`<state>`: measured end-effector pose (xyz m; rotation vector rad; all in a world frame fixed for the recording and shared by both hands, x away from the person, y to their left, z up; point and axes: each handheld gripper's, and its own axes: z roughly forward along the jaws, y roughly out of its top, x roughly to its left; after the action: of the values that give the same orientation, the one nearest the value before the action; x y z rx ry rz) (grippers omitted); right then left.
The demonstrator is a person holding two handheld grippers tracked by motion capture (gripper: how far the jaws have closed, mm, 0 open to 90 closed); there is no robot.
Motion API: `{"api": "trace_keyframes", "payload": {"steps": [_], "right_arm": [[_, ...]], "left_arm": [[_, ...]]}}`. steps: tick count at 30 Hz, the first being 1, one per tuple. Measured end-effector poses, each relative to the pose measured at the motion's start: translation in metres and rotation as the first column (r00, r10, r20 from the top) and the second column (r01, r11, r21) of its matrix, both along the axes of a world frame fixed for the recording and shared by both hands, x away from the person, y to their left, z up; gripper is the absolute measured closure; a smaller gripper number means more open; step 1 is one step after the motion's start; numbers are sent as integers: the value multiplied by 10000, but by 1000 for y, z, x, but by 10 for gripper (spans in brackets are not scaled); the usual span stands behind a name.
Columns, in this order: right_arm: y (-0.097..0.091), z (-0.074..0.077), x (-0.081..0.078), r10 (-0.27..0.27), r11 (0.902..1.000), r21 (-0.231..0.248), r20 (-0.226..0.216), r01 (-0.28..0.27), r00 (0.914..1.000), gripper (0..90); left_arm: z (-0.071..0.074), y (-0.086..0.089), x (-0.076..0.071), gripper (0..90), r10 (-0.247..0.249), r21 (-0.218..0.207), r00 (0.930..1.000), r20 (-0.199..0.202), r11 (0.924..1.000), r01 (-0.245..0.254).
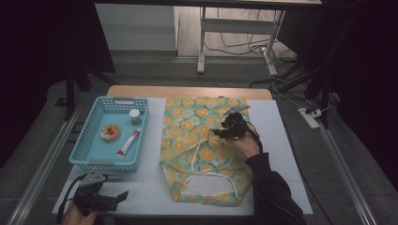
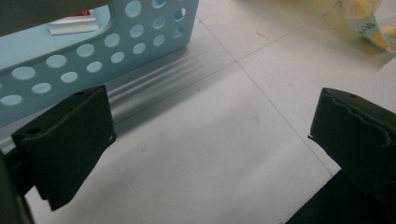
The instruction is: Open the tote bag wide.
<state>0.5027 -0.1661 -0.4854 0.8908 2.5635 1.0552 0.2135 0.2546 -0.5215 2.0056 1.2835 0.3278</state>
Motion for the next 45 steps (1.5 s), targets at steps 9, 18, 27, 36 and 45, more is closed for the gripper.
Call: {"api": "trace_keyframes", "payload": {"steps": [9, 18, 27, 36, 45], "right_arm": [[1, 17, -23, 415, 9981, 457, -87, -410, 9991, 179], [2, 16, -54, 1066, 9942, 181, -276, -1061, 9939, 0], [9, 2, -83, 1692, 9844, -434, -310, -1705, 9851, 0], [8, -25, -91, 2081, 9705, -1068, -807, -2161, 9748, 0], [12, -31, -102, 3173, 9341, -1440, -848, -3268, 9445, 453]], "left_arm": [[0, 0, -1, 0, 3, -12, 10000, 43, 10000, -3], [0, 0, -1, 0, 9, 28, 10000, 36, 10000, -9], [0, 0, -1, 0, 2, 9, 10000, 64, 10000, -2], [0, 0, -1, 0, 20, 3, 10000, 71, 10000, -20], [0, 0, -1, 0, 10, 20, 10000, 53, 10000, -10]]}}
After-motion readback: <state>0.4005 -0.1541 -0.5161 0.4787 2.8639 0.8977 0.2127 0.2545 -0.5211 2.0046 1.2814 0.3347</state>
